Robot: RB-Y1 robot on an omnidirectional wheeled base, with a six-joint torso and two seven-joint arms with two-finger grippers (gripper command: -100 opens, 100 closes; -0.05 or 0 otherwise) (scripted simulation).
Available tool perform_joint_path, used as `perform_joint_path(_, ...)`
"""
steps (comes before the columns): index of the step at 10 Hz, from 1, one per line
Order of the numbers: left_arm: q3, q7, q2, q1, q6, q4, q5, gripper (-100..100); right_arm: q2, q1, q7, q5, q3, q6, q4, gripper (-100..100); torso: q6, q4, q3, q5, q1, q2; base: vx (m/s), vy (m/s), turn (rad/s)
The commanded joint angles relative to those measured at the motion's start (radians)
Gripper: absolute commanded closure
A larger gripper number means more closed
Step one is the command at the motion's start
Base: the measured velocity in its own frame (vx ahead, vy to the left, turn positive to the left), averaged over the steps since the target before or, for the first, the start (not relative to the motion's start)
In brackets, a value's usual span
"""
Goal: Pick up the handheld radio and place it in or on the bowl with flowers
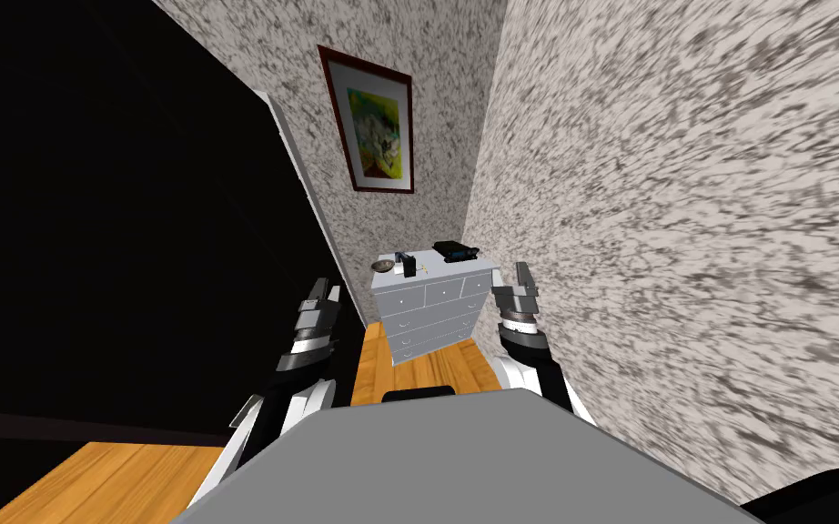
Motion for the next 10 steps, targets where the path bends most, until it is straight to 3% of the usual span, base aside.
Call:
perform_joint_path(1,0.001,-0.001,0.037,-0.004,-0.001,0.007,-0.007,-100,0.000,0.000,0.000,0.000,0.000,0.000,0.000,0,0.000,0.000,0.000,0.000,0.000,0.000,0.010,0.006,-0.088)
perform_joint_path(10,0.013,-0.012,0.239,-0.043,-0.016,0.069,-0.078,-100,0.000,0.000,0.000,0.000,0.000,0.000,0.000,0,0.000,0.000,-0.001,0.001,0.003,-0.002,0.020,0.030,-0.156)
